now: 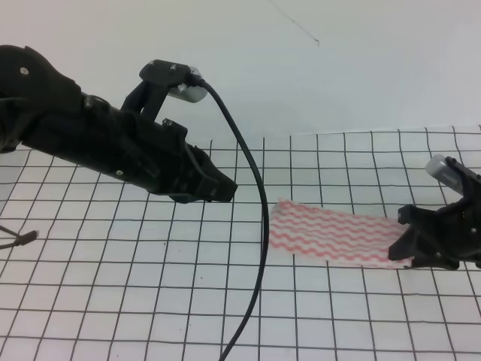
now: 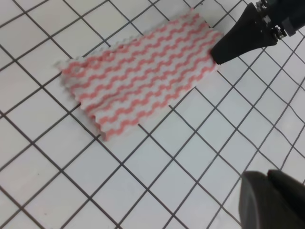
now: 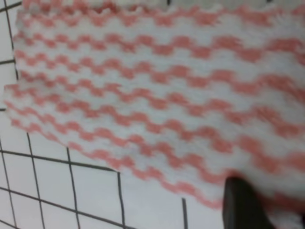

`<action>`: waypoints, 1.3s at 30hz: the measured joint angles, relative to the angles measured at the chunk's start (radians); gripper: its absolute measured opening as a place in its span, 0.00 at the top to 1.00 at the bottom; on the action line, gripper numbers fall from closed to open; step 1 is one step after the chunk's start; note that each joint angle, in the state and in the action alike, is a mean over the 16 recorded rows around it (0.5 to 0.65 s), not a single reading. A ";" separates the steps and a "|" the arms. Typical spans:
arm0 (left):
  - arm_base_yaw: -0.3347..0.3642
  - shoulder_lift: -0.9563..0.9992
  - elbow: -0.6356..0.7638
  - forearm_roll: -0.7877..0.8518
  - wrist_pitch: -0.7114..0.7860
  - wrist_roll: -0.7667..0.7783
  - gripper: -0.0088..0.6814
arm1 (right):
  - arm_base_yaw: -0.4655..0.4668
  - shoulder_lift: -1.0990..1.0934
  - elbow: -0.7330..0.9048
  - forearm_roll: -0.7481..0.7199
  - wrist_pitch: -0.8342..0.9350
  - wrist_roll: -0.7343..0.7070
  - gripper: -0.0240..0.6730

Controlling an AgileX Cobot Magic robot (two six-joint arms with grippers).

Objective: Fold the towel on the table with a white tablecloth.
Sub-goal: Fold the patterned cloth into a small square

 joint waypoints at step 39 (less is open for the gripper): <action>0.000 0.000 0.000 -0.056 0.008 0.017 0.99 | 0.108 0.006 -0.278 -0.366 0.259 0.009 0.95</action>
